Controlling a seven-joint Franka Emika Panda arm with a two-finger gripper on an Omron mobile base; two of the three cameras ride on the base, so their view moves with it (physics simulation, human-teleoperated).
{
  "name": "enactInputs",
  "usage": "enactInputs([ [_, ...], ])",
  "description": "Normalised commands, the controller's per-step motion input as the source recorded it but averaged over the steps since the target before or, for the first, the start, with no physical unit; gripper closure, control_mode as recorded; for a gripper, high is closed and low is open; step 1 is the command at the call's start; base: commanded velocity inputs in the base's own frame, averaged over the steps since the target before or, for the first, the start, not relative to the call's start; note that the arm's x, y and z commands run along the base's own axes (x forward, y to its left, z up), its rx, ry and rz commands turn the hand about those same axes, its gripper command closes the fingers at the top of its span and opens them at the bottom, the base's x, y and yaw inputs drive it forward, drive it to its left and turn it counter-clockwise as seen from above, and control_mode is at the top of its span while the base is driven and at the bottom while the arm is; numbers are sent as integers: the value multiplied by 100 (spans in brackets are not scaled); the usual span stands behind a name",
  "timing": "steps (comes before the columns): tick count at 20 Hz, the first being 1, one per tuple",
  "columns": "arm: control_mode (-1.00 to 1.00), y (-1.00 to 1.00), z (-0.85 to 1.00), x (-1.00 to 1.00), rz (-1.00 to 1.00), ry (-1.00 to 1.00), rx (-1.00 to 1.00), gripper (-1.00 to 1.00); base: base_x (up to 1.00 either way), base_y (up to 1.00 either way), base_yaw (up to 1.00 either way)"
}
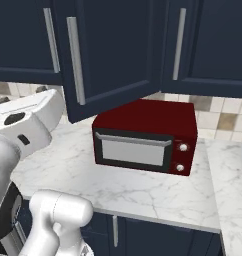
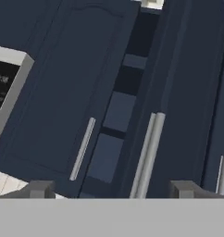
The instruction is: Get the candle and the beer from the cabinet and move them to the dining counter.
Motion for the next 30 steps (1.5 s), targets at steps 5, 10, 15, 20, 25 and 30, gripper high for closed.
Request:
enactInputs([
  [5, -100, 100, -11, -5, -12, -1, -26, -100, 0, 0, 0],
  [10, -100, 99, -31, 26, -23, 1, -31, -100, 0, 0, 0],
  [15, -100, 47, -41, 49, -43, 14, -25, -100, 0, 0, 0],
  [20, -100, 4, -35, 77, -49, 11, -23, -100, 0, 0, 0],
  [25, -100, -13, -35, 90, -38, 6, -20, -100, 0, 0, 0],
  [30, -100, -54, -26, 83, -20, 10, -11, -100, 0, 0, 0],
])
